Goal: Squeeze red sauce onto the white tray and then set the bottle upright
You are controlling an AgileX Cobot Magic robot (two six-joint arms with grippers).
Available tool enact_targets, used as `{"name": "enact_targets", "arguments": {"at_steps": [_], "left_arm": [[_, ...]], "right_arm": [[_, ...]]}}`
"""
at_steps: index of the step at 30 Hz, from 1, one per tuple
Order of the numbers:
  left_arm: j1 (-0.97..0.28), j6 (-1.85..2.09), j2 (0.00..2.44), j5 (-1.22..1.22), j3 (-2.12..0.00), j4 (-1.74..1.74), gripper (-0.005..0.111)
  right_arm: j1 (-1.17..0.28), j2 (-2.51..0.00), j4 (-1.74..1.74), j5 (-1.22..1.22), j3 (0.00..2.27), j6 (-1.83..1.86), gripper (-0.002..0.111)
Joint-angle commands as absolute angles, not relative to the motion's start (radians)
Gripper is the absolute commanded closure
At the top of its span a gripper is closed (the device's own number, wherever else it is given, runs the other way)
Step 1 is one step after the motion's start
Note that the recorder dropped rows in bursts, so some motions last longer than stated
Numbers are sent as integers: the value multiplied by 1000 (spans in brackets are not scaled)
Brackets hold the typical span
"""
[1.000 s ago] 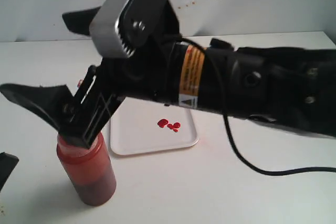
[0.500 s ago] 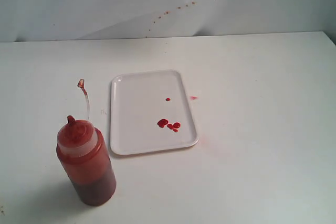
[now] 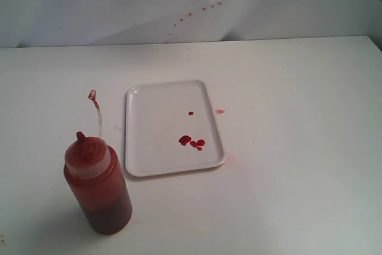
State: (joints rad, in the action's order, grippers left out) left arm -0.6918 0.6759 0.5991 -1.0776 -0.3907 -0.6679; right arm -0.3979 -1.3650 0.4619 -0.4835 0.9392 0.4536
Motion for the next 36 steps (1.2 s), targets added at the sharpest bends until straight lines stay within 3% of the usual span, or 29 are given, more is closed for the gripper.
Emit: {"name": "enact_targets", "arguments": {"at_steps": [1, 5, 11, 16, 19, 24, 36], "left_arm": [[-697, 958, 801, -1152, -584, -689, 104], [-697, 1007, 1029, -1026, -786, -689, 106], [-663, 1004, 1121, -549, -1004, -700, 107], [-401, 992, 1084, -7, -1159, -812, 107], [-242, 992, 1081, 181, -1193, -857, 107], [-112, 884, 1081, 191, -1194, -868, 107], [-16, 838, 1070, 182, -1094, -782, 107]], "right_arm": [[-392, -1369, 462, -505, 943, 463, 107], [-392, -1369, 462, -505, 943, 463, 107], [-392, -1369, 462, -505, 943, 463, 107], [-392, -1369, 462, -505, 943, 463, 107], [-392, -1369, 462, -505, 943, 461, 107], [-392, -1369, 462, -505, 943, 461, 107], [-394, -1369, 462, -505, 943, 463, 107]]}}
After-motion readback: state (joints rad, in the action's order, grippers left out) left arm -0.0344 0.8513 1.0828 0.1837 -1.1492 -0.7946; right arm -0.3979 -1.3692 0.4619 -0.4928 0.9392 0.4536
